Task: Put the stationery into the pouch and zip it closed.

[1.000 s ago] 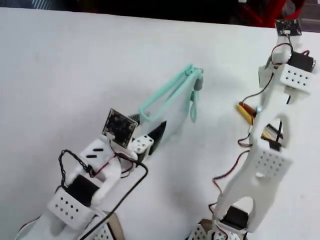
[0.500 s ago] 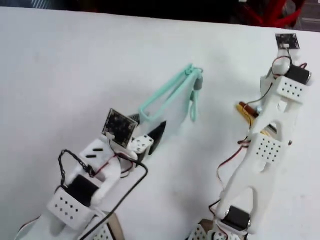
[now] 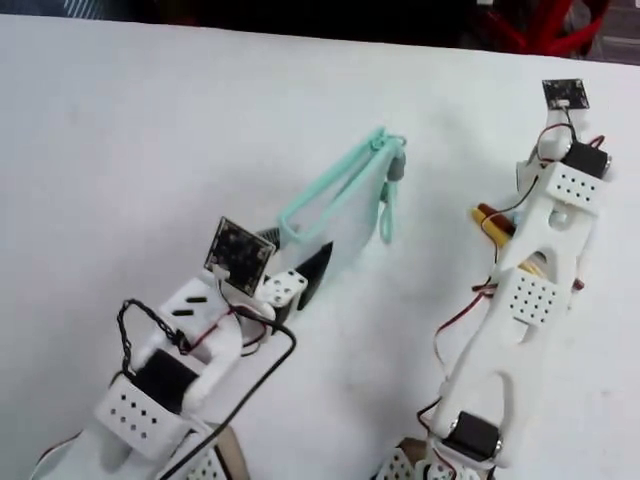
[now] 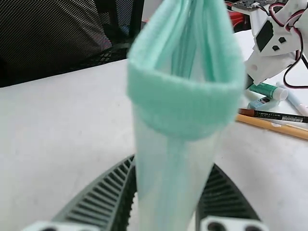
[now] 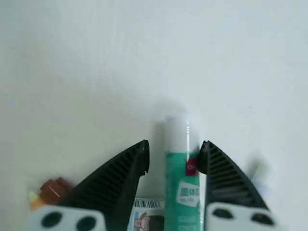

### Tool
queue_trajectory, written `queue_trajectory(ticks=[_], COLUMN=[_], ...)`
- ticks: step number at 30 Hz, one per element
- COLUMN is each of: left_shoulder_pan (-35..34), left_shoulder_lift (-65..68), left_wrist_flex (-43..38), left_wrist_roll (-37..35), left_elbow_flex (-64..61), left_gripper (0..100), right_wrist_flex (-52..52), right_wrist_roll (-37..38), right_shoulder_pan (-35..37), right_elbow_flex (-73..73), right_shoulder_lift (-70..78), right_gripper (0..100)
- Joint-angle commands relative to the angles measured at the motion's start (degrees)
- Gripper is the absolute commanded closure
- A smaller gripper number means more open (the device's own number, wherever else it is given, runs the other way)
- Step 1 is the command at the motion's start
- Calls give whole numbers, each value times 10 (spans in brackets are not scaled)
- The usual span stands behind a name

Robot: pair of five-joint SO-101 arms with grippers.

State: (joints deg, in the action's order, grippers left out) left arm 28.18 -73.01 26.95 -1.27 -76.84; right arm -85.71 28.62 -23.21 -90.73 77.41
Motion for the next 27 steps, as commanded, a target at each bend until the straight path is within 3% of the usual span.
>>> queue_trajectory(ticks=[1, 6, 14, 27], left_shoulder_pan=[0, -2, -1, -1], left_shoulder_lift=[0, 0, 0, 0], left_wrist_flex=[-14, -14, -12, -13], left_wrist_roll=[5, 5, 5, 5], left_elbow_flex=[2, 2, 2, 1], left_gripper=[827, 827, 827, 827], right_wrist_flex=[9, 9, 7, -8], right_wrist_roll=[5, 25, 92, 123], right_shoulder_pan=[11, 4, 0, -15], right_elbow_flex=[-21, -21, 32, 33], right_shoulder_lift=[-10, -10, -10, -18], right_gripper=[843, 957, 864, 979])
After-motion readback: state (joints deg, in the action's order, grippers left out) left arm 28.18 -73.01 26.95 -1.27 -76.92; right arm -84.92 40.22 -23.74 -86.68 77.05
